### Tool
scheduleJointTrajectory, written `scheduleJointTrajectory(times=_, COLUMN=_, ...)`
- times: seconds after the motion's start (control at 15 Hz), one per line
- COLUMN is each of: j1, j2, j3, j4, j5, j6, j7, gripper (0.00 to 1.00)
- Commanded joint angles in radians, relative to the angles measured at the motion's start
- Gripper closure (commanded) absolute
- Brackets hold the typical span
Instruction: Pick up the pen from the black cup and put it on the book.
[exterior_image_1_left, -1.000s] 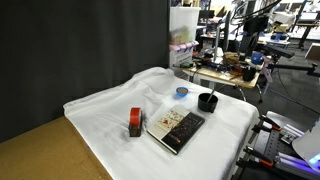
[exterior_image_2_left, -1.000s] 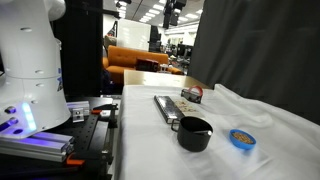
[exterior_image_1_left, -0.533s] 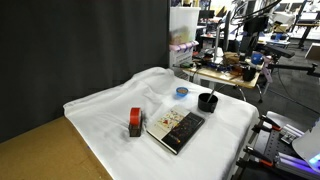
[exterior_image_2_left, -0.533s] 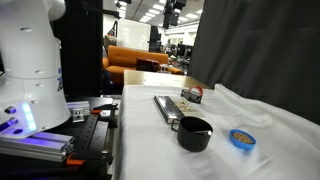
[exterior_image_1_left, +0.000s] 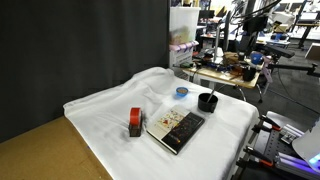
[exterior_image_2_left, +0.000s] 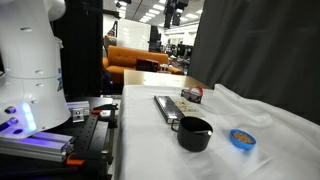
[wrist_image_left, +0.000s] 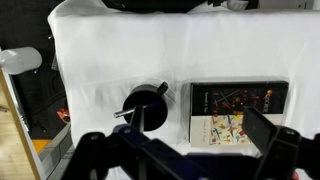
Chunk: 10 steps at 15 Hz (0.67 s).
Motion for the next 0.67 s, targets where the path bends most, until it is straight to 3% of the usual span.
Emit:
scheduleJointTrajectory(times=0.0, j1=0.019, j2=-0.011, j3=-0.021, j4=-0.012, j5=0.054, j6=0.070, j7=-0.086, gripper=0.00)
scheduleJointTrajectory(times=0.27, j1=0.065, j2=-0.017, j3=-0.053, j4=-0.017, j5=0.173, j6=0.146, j7=-0.206, gripper=0.00)
scheduleJointTrajectory(times=0.6, j1=0.087, j2=-0.021, j3=-0.084, j4=-0.020, j5=0.224, j6=0.082, j7=-0.334, gripper=0.00)
